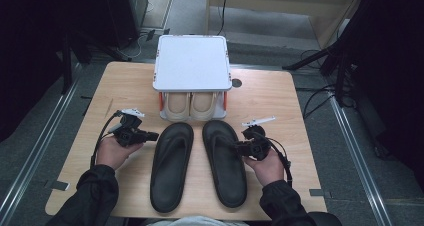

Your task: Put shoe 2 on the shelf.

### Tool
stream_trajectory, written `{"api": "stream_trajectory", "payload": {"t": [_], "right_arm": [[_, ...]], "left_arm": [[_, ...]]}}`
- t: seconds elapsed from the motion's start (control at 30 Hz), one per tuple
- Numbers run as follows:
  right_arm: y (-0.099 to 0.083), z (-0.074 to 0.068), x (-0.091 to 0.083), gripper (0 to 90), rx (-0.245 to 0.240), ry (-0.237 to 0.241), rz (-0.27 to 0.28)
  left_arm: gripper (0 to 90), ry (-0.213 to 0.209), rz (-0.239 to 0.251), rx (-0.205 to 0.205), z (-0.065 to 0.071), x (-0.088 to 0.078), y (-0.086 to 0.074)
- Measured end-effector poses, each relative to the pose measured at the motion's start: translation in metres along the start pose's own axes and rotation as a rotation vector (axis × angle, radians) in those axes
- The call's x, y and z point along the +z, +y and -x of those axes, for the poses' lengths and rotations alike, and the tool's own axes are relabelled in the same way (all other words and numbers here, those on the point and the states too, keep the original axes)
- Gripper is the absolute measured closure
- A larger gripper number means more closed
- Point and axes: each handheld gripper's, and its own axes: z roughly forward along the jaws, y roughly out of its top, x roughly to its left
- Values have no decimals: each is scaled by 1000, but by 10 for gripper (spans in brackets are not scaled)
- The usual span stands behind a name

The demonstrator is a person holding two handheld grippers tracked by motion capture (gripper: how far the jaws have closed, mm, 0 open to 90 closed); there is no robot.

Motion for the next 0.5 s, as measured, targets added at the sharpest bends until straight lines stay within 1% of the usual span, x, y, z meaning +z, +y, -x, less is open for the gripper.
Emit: {"api": "stream_trajectory", "payload": {"t": [0.03,0.17,0.2,0.23,0.3,0.43,0.5], "right_arm": [[0,-1,2,714,-5,1,-1],[0,-5,10,714,-13,5,-13],[0,-6,11,714,-13,8,-12],[1,-7,12,714,-15,11,-12],[1,-8,14,714,-21,14,-10],[2,-9,18,714,-16,22,-10],[2,-10,19,714,-14,26,-8]], "left_arm": [[897,1,-5,4,0,0,0],[897,-7,-15,-7,-1,3,0],[897,-1,-22,4,-1,3,0],[897,-5,-20,0,0,4,0],[897,-6,-33,3,2,6,1],[897,-7,-33,1,2,7,1],[895,-25,-40,-8,2,8,1]]}}
